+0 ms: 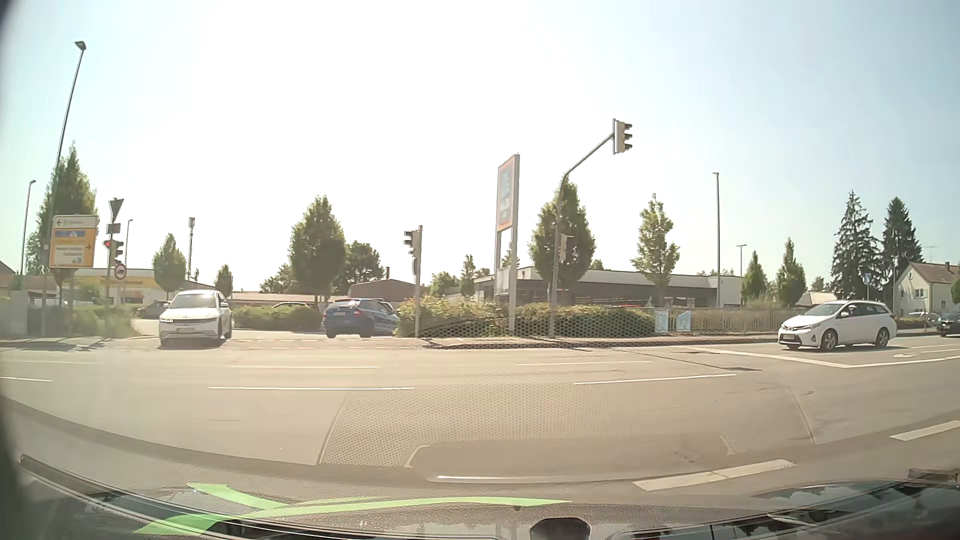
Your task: Follow the waypoints while adhering to traffic rules and regulations
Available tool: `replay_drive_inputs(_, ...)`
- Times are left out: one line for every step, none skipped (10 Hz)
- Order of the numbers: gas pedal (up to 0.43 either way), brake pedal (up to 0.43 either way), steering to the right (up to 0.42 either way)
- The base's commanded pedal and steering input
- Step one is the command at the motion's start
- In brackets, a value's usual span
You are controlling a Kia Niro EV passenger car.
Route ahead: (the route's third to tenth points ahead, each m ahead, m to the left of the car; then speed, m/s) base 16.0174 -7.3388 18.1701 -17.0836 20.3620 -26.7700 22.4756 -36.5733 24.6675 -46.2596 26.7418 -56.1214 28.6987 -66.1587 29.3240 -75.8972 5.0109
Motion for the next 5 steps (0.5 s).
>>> replay_drive_inputs(0.059, 0.0, 0.296)
replay_drive_inputs(0.0, 0.0, 0.304)
replay_drive_inputs(0.0, 0.0, 0.305)
replay_drive_inputs(0.0, 0.0, 0.301)
replay_drive_inputs(0.0, 0.0, 0.312)
